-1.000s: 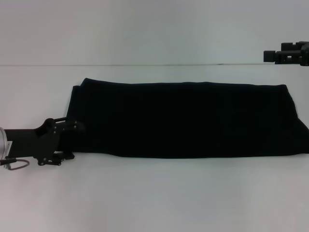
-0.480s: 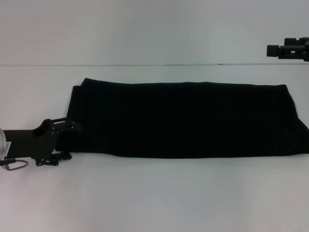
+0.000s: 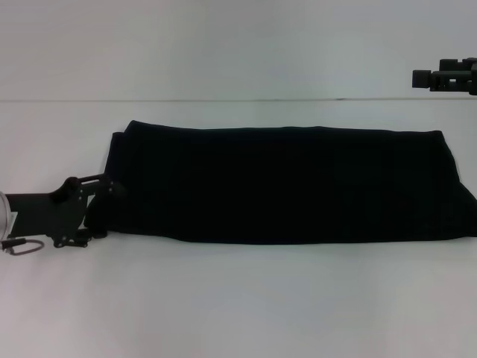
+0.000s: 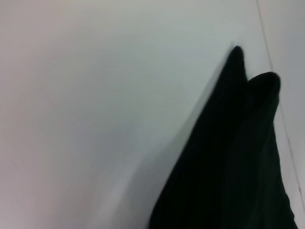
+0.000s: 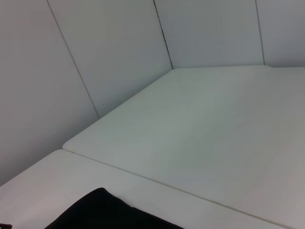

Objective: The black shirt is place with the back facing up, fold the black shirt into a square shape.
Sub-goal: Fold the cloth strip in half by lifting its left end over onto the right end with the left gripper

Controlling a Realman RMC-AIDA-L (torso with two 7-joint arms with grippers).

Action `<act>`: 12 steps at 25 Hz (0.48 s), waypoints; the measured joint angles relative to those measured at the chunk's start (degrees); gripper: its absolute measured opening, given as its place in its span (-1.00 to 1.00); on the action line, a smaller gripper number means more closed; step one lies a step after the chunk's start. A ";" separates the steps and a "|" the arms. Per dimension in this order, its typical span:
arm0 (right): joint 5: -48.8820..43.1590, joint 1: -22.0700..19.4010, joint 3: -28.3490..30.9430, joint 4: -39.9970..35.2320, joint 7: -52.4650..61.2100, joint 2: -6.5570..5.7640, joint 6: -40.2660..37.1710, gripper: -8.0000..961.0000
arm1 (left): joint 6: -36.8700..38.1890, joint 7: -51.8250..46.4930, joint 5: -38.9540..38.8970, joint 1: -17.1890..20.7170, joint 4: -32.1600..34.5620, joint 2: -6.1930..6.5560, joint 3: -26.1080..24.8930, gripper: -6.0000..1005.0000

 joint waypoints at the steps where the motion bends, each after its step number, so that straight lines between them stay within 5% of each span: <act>1: 0.00 -0.01 0.01 0.00 -0.01 0.00 0.00 0.94 | -0.19 0.13 -0.01 -0.13 0.00 0.05 0.07 0.80; 12: 0.27 -0.10 0.05 -0.06 -0.01 -0.03 -0.03 0.94 | -1.48 3.25 0.09 -0.58 -0.07 0.12 0.22 0.78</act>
